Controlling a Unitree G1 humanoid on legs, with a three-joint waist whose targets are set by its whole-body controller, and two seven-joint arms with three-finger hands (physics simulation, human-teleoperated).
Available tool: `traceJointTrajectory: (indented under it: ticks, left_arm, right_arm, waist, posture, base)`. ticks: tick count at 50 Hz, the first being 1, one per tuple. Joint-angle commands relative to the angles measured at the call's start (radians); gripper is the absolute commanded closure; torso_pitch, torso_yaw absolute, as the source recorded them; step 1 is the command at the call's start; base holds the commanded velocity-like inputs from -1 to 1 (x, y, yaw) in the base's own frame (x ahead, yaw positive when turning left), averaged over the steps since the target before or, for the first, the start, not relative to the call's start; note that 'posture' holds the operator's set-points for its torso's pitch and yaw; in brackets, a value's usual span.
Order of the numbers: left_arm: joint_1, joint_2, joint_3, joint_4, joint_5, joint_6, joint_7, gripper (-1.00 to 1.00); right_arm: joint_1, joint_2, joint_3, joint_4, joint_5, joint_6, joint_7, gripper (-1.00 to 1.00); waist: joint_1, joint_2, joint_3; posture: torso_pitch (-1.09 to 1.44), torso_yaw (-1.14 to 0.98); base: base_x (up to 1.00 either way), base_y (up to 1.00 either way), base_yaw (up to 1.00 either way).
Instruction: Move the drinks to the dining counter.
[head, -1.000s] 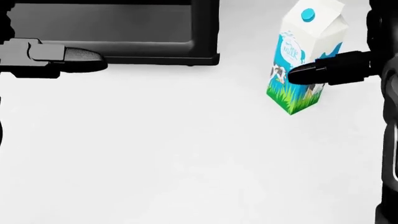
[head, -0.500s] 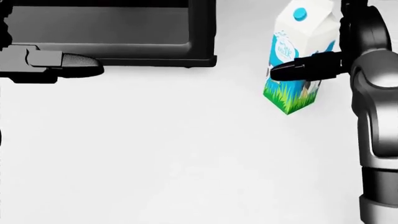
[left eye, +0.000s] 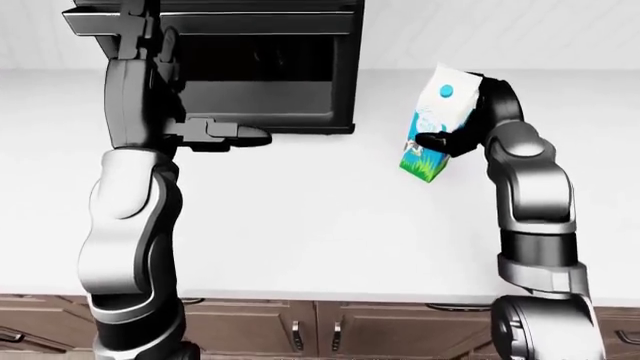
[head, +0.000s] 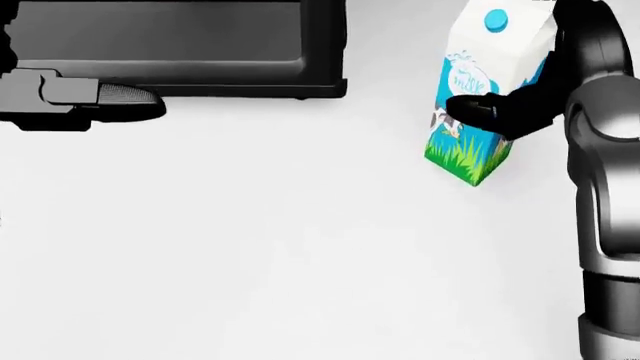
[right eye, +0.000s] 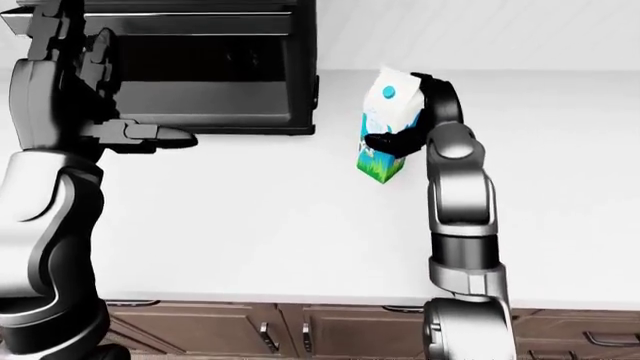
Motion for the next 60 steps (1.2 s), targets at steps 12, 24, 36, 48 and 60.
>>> traceJointTrajectory:
  ticks: [12, 24, 36, 48, 60]
  left_arm:
    - [-0.014, 0.004, 0.006, -0.030, 0.011, -0.039, -0.001, -1.00]
    - [-0.033, 0.005, 0.001, -0.025, 0.016, -0.031, -0.004, -1.00]
    - [-0.020, -0.001, 0.004, -0.025, 0.020, -0.041, -0.010, -1.00]
    - [-0.010, -0.006, -0.001, -0.030, 0.028, -0.045, -0.012, -1.00]
    - [-0.022, -0.007, -0.006, -0.019, 0.034, -0.048, -0.015, -1.00]
  right_arm:
    - [-0.087, 0.007, 0.013, -0.218, -0.039, 0.066, 0.048, 1.00]
    - [-0.044, 0.042, 0.033, -0.356, -0.072, 0.138, 0.104, 1.00]
    - [-0.036, 0.046, 0.036, -0.402, -0.101, 0.162, 0.130, 1.00]
    - [-0.016, 0.048, 0.033, -0.431, -0.116, 0.169, 0.144, 1.00]
    - [-0.011, 0.063, 0.024, -0.421, -0.105, 0.128, 0.133, 1.00]
  waist:
    - [-0.001, 0.000, -0.031]
    - [-0.001, 0.000, -0.031]
    - [-0.006, 0.011, -0.055]
    - [-0.011, 0.018, -0.039]
    - [-0.012, -0.013, -0.018]
  posture:
    - [0.00, 0.00]
    - [0.00, 0.00]
    - [0.00, 0.00]
    - [0.00, 0.00]
    - [0.00, 0.00]
  base:
    - [0.00, 0.00, 0.00]
    - [0.00, 0.00, 0.00]
    - [-0.10, 0.00, 0.00]
    - [-0.23, 0.00, 0.00]
    - [-0.17, 0.00, 0.00]
